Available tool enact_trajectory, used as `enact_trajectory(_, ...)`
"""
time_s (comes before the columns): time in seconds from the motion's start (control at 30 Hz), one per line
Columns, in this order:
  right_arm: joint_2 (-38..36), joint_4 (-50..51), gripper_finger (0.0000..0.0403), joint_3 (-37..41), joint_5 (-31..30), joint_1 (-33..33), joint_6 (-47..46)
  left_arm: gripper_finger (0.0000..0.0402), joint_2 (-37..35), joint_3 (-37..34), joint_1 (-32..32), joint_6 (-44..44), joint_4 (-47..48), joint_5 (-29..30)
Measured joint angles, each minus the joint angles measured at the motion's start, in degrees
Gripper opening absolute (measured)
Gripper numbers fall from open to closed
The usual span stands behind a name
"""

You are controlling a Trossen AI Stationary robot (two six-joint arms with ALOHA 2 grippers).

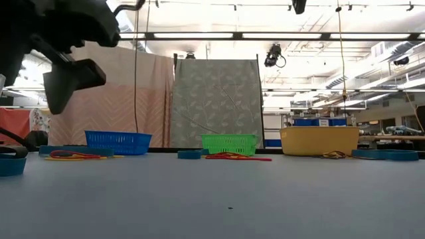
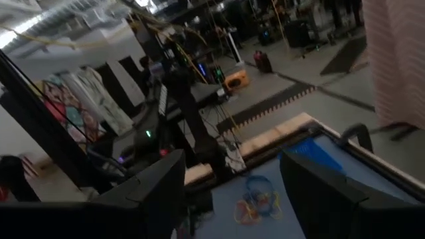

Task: Sort rubber bands into baskets
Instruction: Put the black rubber band into the yellow bin

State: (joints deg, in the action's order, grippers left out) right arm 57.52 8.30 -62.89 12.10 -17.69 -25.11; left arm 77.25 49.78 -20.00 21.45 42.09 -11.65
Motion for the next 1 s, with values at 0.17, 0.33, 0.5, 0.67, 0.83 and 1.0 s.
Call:
enact_trajectory(0.17,0.6,3.6,0.0257,0.0,-0.3,0.0,1.4,0.0296,0.3,0.0,0.0,-0.6,-0.4,0.7)
enact_trajectory(0.33,0.6,6.5,0.0256,0.0,-0.4,0.0,3.4,0.0296,1.3,-0.3,0.0,-0.3,-0.8,4.3)
enact_trajectory(0.5,0.6,6.6,0.0256,0.0,-0.4,0.0,4.9,0.0296,4.5,-0.3,-0.1,-0.2,-2.3,2.6)
enact_trajectory(0.67,0.6,6.9,0.0256,0.0,-0.4,0.0,5.8,0.0296,7.6,-0.3,-0.3,3.4,-3.5,0.1)
enact_trajectory(0.83,0.6,7.8,0.0256,0.0,-0.4,0.0,5.8,0.0296,7.6,-0.3,-1.1,10.9,-4.0,-0.3)
enact_trajectory(1.0,0.6,8.8,0.0257,0.0,-0.4,0.0,5.8,0.0296,7.6,-0.3,-4.3,15.4,-4.6,-0.4)
